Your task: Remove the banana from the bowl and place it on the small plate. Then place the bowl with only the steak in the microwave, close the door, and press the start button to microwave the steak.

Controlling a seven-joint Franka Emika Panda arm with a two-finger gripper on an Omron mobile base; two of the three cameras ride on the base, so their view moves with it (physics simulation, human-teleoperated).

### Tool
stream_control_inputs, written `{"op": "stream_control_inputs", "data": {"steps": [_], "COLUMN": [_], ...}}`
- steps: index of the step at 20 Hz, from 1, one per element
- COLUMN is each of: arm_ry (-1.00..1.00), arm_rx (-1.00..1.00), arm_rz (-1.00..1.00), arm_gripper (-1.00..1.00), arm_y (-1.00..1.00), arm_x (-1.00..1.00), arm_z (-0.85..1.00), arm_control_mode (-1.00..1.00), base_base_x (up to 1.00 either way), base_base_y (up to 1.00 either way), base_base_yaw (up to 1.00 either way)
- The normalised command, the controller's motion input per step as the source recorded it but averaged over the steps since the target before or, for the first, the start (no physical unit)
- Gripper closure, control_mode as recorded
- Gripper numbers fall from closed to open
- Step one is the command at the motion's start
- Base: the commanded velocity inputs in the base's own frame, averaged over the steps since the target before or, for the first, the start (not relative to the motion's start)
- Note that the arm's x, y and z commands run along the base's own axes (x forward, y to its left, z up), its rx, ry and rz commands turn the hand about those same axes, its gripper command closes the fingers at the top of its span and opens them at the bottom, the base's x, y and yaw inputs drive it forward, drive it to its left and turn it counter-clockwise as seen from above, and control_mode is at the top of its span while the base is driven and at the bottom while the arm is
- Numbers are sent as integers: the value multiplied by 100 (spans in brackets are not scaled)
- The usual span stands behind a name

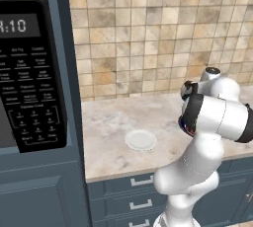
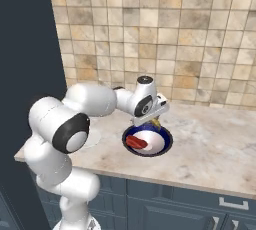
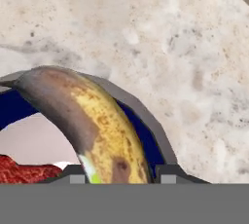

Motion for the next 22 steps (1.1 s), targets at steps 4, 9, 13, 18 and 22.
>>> {"op": "stream_control_inputs", "data": {"steps": [4,9,13,18,22], "arm_ry": [4,18,25,26,24], "arm_rx": [-8,-3,-3,0,0], "arm_rz": [0,0,0,0,0], "arm_gripper": [100,100,100,100,100], "arm_y": [100,100,100,100,100], "arm_x": [-45,-35,-4,0,8], "arm_z": [11,1,-17,-26,-42], "arm_control_mode": [-100,-100,-100,-100,-100], "base_base_x": [0,0,0,0,0], "base_base_y": [0,0,0,0,0], "base_base_yaw": [0,0,0,0,0]}}
